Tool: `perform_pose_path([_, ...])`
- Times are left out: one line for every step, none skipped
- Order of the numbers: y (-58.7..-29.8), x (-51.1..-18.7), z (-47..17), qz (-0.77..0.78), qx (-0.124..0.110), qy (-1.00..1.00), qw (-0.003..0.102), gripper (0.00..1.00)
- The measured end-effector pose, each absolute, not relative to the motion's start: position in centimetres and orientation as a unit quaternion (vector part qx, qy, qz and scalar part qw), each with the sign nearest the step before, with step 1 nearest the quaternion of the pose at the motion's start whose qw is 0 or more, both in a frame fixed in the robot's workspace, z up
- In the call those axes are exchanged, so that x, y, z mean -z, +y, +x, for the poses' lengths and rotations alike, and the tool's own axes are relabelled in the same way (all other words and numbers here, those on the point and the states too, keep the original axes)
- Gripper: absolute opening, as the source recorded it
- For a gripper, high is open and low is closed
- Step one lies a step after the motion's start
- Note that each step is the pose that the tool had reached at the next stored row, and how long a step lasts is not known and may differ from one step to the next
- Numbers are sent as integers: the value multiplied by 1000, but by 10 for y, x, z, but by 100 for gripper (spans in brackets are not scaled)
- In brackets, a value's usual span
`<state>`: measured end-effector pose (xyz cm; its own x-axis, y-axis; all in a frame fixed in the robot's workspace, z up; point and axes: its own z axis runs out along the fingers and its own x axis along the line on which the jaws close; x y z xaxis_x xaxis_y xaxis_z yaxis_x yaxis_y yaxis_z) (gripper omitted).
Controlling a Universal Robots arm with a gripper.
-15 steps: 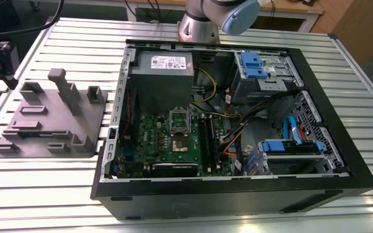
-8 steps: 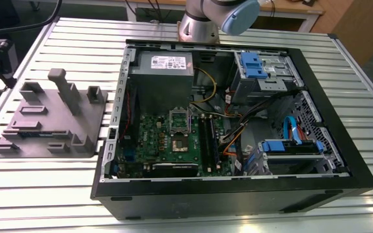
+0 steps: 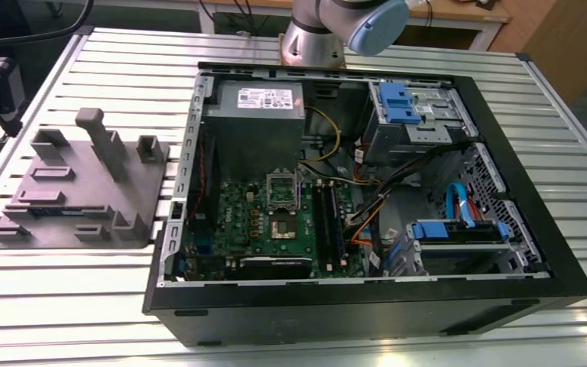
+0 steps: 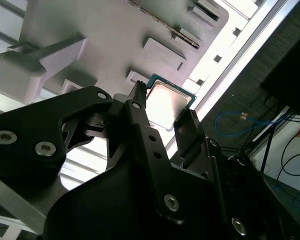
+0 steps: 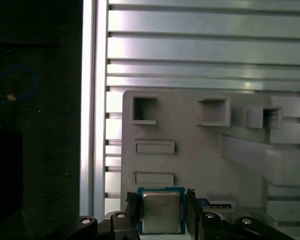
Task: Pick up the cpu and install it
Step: 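Pick up the cpu and move it towards the insertion slot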
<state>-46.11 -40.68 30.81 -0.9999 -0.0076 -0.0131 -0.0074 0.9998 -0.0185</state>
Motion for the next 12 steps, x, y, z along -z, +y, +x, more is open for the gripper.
perform_pose_path([-407, -308, -461, -4, 10, 1000, 7, 47])
perform_pose_path([-407, -308, -461, -4, 11, 1000, 7, 47])
perform_pose_path([-407, -308, -461, -4, 11, 1000, 7, 47])
perform_pose_path([-407, -308, -461, -4, 11, 1000, 7, 47])
perform_pose_path([-407, -309, -461, -4, 11, 1000, 7, 47])
perform_pose_path([-407, -309, -461, -4, 11, 1000, 7, 47])
perform_pose_path([-407, -309, -461, -4, 11, 1000, 7, 47])
perform_pose_path([-407, -309, -461, -4, 10, 1000, 7, 47])
perform_pose_path([-407, -309, -461, -4, 9, 1000, 7, 47])
perform_pose_path([-407, -309, -461, -4, 6, 1000, 7, 47])
perform_pose_path([-407, -309, -461, -4, 4, 1000, 7, 47])
perform_pose_path([-407, -309, -461, -4, 3, 1000, 7, 47])
